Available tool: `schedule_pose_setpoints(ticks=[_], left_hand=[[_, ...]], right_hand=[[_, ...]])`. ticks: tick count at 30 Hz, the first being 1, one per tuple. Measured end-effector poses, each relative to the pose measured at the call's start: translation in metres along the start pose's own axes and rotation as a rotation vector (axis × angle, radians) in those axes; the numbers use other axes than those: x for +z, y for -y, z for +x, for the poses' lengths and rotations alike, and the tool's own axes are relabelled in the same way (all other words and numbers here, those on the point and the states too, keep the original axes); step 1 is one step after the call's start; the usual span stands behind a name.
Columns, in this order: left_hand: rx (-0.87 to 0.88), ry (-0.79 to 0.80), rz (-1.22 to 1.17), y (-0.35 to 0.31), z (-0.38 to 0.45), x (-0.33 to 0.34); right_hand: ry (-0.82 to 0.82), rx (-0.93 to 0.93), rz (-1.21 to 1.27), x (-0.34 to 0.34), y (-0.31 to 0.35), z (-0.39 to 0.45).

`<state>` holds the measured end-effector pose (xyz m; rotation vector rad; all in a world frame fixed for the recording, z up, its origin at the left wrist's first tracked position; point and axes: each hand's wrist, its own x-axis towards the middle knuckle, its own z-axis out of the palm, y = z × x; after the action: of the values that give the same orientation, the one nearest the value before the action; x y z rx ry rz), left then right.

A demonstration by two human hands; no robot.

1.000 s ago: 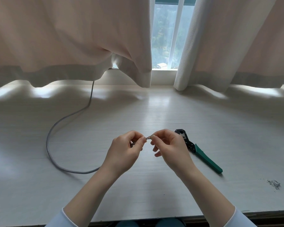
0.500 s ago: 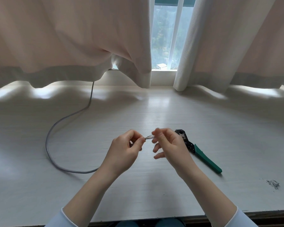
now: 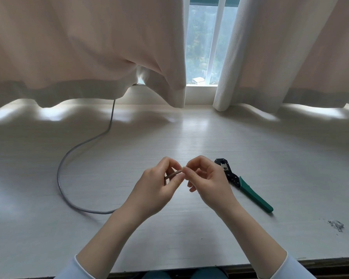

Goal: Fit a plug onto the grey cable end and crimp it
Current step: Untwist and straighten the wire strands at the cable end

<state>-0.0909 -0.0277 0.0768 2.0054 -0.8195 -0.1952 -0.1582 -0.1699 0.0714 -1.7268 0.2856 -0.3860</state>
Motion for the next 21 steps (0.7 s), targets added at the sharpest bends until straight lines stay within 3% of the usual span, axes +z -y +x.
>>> schedule_pose_setpoints(ticks=[6,14,21], left_hand=[[0.007,-0.043,0.035,0.0013,-0.0012,0.0010],[-0.066,-0.008,-0.143,-0.0018,0.0007,0.0003],[-0.111,0.024,-0.174,-0.0027,0.0016,-0.0003]], right_hand=[[0.018,-0.003,-0.012,-0.0012,-0.0011,0.0015],[0.057,0.054,0.099,-0.0008,-0.0015,0.0019],[0.044,0.021,0.048,0.0032,-0.0045,0.0002]])
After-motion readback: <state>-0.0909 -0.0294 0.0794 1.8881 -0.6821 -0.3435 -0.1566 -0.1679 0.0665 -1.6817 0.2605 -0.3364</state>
